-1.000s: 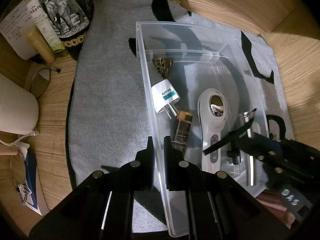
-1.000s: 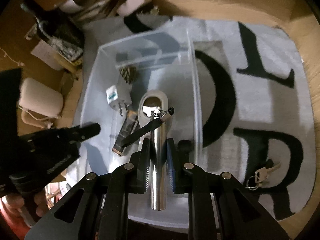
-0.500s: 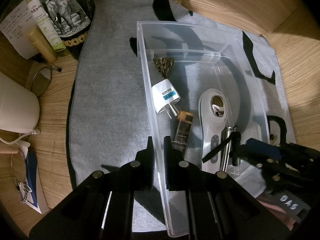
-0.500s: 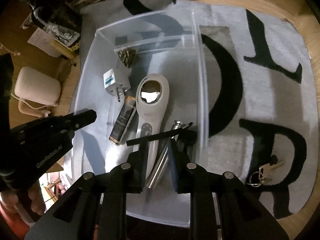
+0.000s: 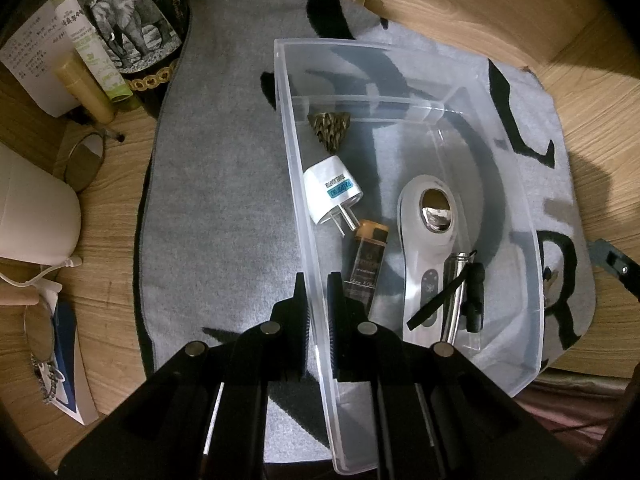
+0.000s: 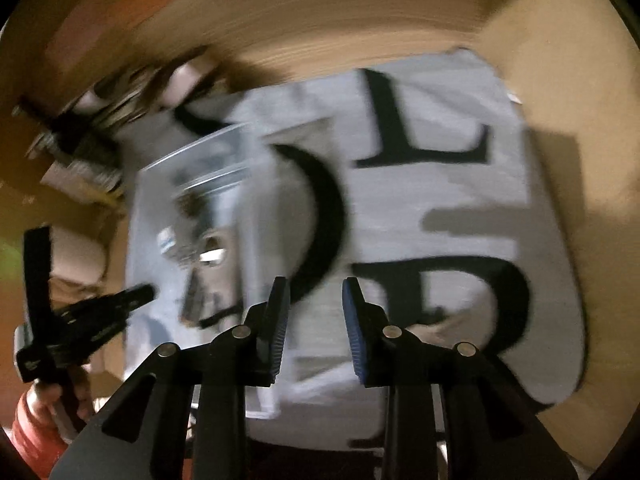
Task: Organize rigid objects
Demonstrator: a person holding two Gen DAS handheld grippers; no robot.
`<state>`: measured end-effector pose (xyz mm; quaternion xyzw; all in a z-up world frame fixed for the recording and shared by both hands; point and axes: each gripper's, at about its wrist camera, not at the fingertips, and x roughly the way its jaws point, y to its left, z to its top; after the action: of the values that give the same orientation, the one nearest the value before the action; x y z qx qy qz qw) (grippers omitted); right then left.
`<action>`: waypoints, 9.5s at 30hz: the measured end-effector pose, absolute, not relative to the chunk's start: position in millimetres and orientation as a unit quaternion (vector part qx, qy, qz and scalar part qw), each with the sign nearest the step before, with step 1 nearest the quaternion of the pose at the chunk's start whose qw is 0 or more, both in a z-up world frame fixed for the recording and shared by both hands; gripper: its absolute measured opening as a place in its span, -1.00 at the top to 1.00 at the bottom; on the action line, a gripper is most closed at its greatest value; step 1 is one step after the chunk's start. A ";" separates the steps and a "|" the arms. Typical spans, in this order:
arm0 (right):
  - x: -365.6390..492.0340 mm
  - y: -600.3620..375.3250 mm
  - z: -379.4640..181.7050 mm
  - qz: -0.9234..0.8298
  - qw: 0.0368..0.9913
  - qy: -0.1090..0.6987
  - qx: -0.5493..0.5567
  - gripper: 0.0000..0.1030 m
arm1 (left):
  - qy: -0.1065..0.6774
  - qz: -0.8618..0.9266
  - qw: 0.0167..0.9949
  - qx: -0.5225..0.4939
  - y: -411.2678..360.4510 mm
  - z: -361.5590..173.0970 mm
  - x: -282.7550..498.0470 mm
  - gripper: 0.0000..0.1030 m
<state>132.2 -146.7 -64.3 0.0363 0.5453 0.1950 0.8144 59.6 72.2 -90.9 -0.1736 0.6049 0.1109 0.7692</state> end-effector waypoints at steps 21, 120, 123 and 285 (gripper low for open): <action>143.6 -220.0 -152.8 0.098 0.756 0.636 0.116 0.19 | 0.623 0.121 0.753 -0.171 70.3 -95.5 65.6 0.86; 148.4 -168.8 -48.1 0.162 0.854 0.490 0.059 0.51 | 0.621 0.110 0.755 -0.177 73.5 -101.3 67.0 0.86; 141.1 -151.9 -36.3 0.189 0.855 0.479 0.054 0.51 | 0.620 0.109 0.756 -0.177 73.1 -101.3 65.7 0.85; 125.5 -52.9 -79.1 0.314 0.782 0.534 -0.064 0.16 | 0.594 0.110 0.777 -0.176 72.5 -79.8 51.8 0.58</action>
<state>125.5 -52.9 -79.1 -0.0638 0.5342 0.3139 0.7823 51.8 72.5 -79.8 -0.1759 0.5944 0.1096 0.7770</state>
